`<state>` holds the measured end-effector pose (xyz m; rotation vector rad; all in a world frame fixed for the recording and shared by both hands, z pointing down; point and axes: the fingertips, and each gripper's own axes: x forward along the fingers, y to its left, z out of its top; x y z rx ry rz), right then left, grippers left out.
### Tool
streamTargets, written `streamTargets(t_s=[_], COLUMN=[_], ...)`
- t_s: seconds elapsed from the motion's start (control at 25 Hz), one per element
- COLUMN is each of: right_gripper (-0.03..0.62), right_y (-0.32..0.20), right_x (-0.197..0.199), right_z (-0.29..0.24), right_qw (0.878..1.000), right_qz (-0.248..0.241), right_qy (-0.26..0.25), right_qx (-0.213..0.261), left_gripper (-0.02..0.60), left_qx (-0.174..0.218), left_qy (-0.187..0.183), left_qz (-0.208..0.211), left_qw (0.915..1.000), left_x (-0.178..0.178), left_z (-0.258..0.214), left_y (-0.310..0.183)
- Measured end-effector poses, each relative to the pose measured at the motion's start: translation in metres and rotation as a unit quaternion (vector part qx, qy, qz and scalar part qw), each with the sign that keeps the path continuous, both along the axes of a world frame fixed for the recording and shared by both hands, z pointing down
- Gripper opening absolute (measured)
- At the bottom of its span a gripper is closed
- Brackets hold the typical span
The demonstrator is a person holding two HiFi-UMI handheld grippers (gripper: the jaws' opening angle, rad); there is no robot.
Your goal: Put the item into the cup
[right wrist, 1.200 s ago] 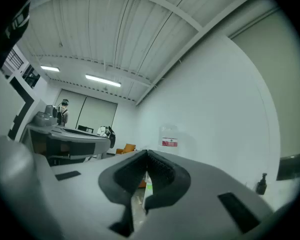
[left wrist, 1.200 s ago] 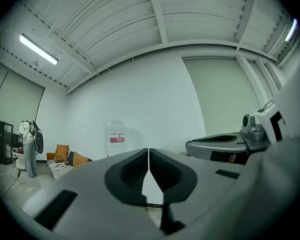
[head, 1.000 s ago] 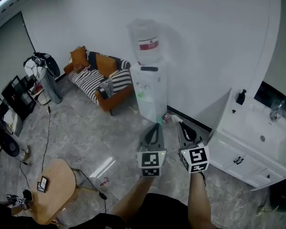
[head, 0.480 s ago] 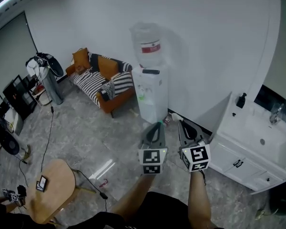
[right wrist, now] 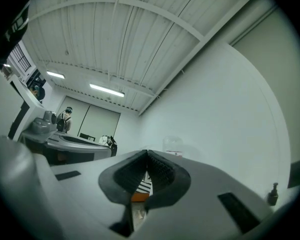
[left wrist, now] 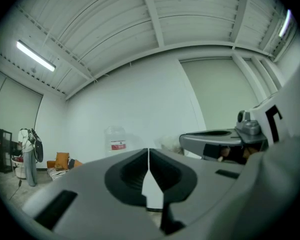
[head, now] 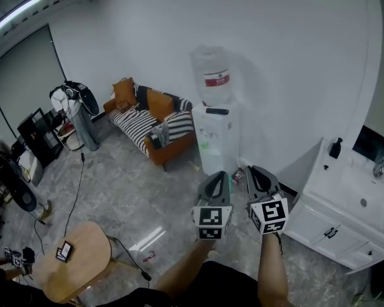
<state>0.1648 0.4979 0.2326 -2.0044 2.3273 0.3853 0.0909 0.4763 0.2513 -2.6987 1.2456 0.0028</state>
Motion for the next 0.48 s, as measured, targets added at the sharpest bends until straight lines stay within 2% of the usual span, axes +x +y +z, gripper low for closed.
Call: streamTargets(t_s=[0.24,0.4,0.48], right_gripper=[0.012,0.011,0.012], right_y=[-0.049,-0.094,-0.117], right_x=[-0.008,-0.012,-0.013], right_z=[-0.014,0.0,0.001], right_qw=[1.0,1.0,1.0], right_qz=[-0.016,-0.009,-0.009], right_qy=[0.006,-0.018,-0.011], right_qx=[0.014,-0.007,-0.007], left_gripper=[0.014,0.014,0.014], left_qx=[0.011,0.031,0.024], left_qy=[0.01,-0.018,-0.011], left_qz=[-0.014,-0.018,-0.021], left_qw=[0.9998,0.9992,0.9994], left_x=[-0.011,-0.016,-0.019], left_z=[-0.007,-0.002,0.005], left_y=[-0.048,-0.084,-0.112])
